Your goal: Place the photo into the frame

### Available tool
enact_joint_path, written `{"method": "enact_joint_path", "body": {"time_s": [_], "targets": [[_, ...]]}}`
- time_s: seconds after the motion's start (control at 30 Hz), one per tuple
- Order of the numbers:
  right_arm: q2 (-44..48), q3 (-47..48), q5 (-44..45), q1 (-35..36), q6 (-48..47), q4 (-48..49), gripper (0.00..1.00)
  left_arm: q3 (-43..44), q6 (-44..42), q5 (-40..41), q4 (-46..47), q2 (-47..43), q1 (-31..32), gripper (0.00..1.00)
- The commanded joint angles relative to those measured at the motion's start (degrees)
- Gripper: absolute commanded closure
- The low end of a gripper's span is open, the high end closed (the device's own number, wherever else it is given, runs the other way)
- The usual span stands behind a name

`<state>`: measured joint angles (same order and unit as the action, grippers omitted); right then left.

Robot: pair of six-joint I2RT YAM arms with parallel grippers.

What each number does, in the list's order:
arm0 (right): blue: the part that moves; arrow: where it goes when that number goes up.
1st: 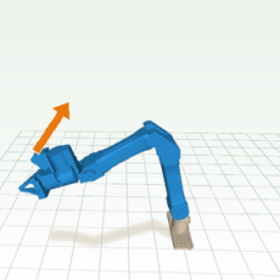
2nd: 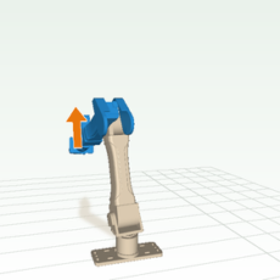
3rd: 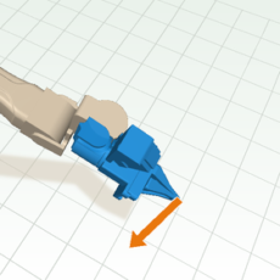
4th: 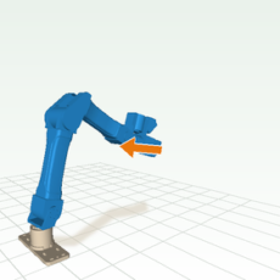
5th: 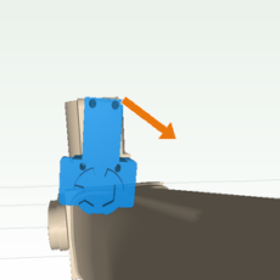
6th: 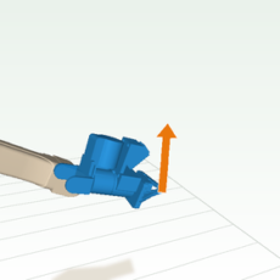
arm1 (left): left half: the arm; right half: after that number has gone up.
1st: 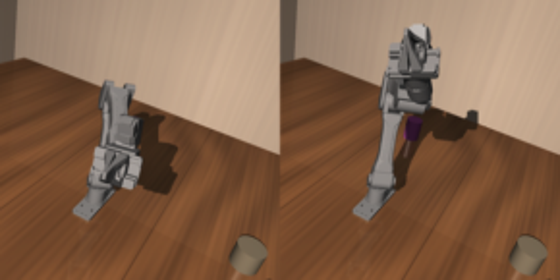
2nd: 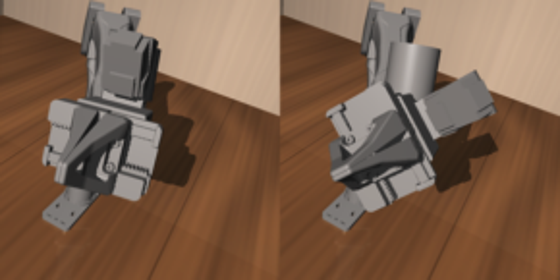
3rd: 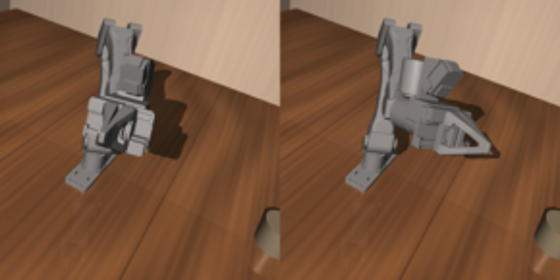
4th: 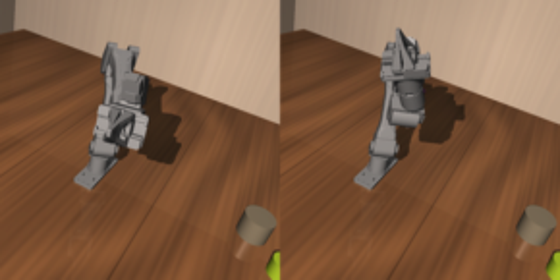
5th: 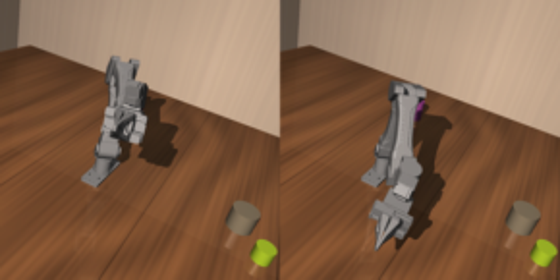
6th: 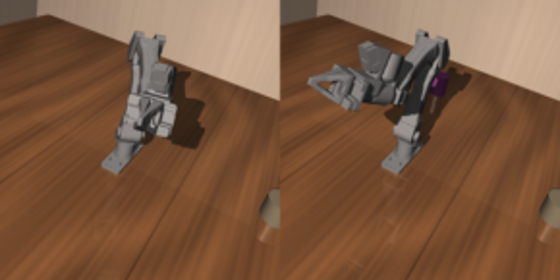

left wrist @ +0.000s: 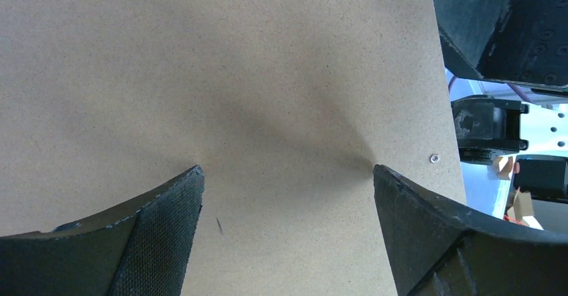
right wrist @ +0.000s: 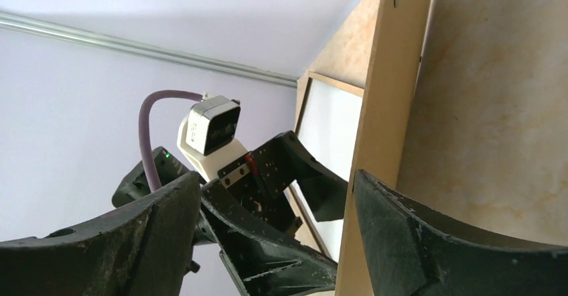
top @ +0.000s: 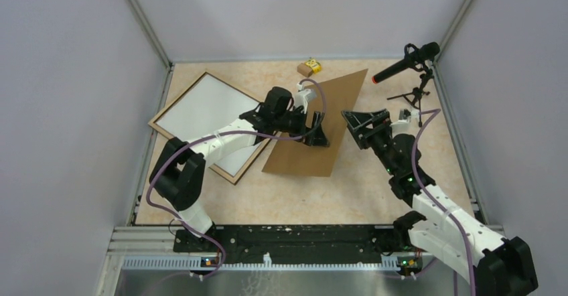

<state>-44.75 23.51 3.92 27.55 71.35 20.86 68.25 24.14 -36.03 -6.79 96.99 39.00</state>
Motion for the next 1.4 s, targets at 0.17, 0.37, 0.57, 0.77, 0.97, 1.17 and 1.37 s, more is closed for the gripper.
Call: {"method": "enact_joint_path", "body": {"time_s": [0.17, 0.37, 0.57, 0.77, 0.97, 1.17, 1.37], "targets": [[-7.6, 7.7, -6.9, 3.5, 7.9, 17.6, 0.32, -4.0, 4.4, -8.8, 1.3, -0.3, 2.1, 0.02], [-8.9, 12.3, -3.5, 6.0, 4.2, 9.3, 0.5, -4.5, 4.7, -8.9, 1.4, -0.9, 1.6, 0.02], [-10.1, 24.3, 9.0, 8.9, -2.5, -23.5, 0.75, -4.1, 2.3, -4.5, -1.0, -3.5, 1.6, 0.02], [-14.7, 28.5, 9.2, 8.9, -10.5, -29.3, 1.0, -4.0, -0.6, 0.7, -2.2, -7.1, 1.4, 0.02], [-11.1, 32.7, 10.8, 8.9, -22.0, -35.2, 1.0, -5.4, 0.1, 15.7, -4.2, -14.4, -5.0, 0.02], [-4.8, 35.0, 11.5, 8.9, -31.6, -39.7, 1.0, -8.2, 7.0, 22.8, -4.9, -13.6, -17.1, 0.02], [-3.9, 40.6, 11.0, 8.9, -39.4, -47.3, 1.0, 0.6, 2.5, 23.3, -15.6, -1.2, -19.3, 0.02]]}}
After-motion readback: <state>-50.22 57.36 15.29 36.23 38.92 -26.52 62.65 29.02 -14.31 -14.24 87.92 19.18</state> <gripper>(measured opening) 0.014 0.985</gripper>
